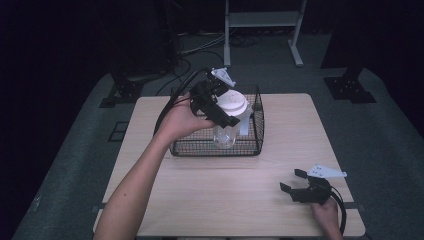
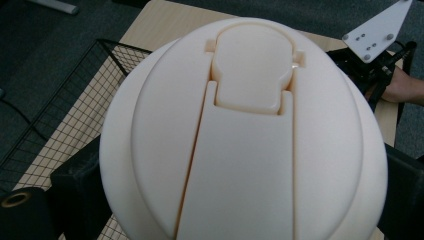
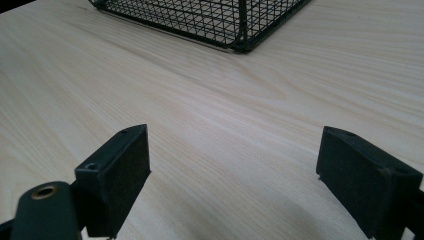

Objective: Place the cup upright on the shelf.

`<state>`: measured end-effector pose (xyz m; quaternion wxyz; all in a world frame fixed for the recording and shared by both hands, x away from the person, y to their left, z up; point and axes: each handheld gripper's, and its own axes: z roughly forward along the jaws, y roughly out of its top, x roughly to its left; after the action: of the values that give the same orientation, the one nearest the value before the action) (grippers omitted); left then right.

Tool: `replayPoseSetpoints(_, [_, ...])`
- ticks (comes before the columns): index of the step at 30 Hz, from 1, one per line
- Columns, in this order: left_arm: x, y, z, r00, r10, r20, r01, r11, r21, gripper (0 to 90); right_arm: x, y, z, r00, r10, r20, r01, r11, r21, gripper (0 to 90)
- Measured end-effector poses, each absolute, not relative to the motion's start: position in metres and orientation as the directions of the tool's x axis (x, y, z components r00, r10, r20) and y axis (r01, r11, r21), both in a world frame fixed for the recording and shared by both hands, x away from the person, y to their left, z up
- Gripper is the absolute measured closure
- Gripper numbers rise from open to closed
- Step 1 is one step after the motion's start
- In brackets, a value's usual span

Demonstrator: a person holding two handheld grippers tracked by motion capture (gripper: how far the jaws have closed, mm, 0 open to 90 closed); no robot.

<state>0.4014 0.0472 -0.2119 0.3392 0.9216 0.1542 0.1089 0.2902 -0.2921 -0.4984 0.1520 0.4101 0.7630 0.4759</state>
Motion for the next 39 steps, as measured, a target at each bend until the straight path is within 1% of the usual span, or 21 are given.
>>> replayPoseSetpoints(3, [0.406,0.048,-0.210,0.928,0.362,0.088,0.218,-0.719,0.660,5.1,0.290,-0.292,-0.498,-0.617,0.771,0.160,0.482,0.209,0.851,12.9])
replayPoseSetpoints(10, [0.427,0.049,-0.206,0.910,0.405,0.089,0.255,-0.716,0.649,5.1,0.290,-0.293,-0.498,-0.617,0.769,0.166,0.483,0.204,0.851,12.9])
replayPoseSetpoints(20, [0.453,0.046,-0.210,0.894,0.441,0.074,0.298,-0.711,0.637,5.1,0.291,-0.293,-0.498,-0.615,0.769,0.171,0.485,0.198,0.852,12.9])
replayPoseSetpoints(28, [0.478,0.046,-0.224,0.865,0.498,0.068,0.352,-0.696,0.625,5.1,0.291,-0.294,-0.498,-0.617,0.767,0.177,0.489,0.198,0.849,12.9])
replayPoseSetpoints(33, [0.491,0.046,-0.236,0.851,0.521,0.061,0.384,-0.698,0.605,5.1,0.292,-0.294,-0.498,-0.620,0.765,0.175,0.488,0.202,0.849,12.9])
replayPoseSetpoints(39, [0.497,0.046,-0.249,0.846,0.532,0.040,0.406,-0.691,0.598,5.1,0.293,-0.295,-0.498,-0.622,0.762,0.180,0.489,0.198,0.849,12.9])
